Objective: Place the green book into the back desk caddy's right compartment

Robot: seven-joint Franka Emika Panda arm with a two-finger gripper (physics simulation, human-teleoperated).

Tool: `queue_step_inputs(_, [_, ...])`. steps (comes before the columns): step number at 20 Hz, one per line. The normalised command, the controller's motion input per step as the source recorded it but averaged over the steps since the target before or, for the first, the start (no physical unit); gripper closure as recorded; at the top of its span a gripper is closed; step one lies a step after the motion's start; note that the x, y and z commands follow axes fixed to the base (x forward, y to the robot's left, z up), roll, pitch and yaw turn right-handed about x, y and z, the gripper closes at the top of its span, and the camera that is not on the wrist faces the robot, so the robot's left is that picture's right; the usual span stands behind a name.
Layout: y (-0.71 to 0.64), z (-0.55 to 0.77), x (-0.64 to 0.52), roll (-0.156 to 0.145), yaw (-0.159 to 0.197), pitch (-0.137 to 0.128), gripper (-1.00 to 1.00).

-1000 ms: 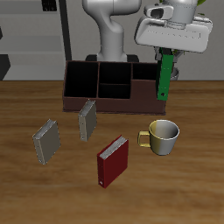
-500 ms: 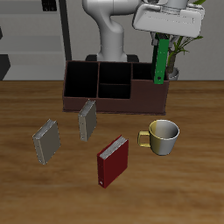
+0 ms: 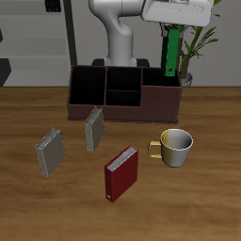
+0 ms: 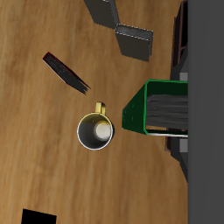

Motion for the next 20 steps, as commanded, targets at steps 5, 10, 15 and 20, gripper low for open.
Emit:
queue_step_inputs(5, [0.01,0.02,-0.45,0.044,0.011,-0.022,1.00])
queue_step_inputs(10, [-0.14,-0.14,-0.20,-0.048,-0.009,0.050,1.00])
queue_step_inputs(15, [-0.02,-0.05,-0.33,-0.004,-0.003,-0.009,1.00])
queue_step_inputs(20, [0.09,-0.13,-0.34,0.044,0.021,0.018,1.00])
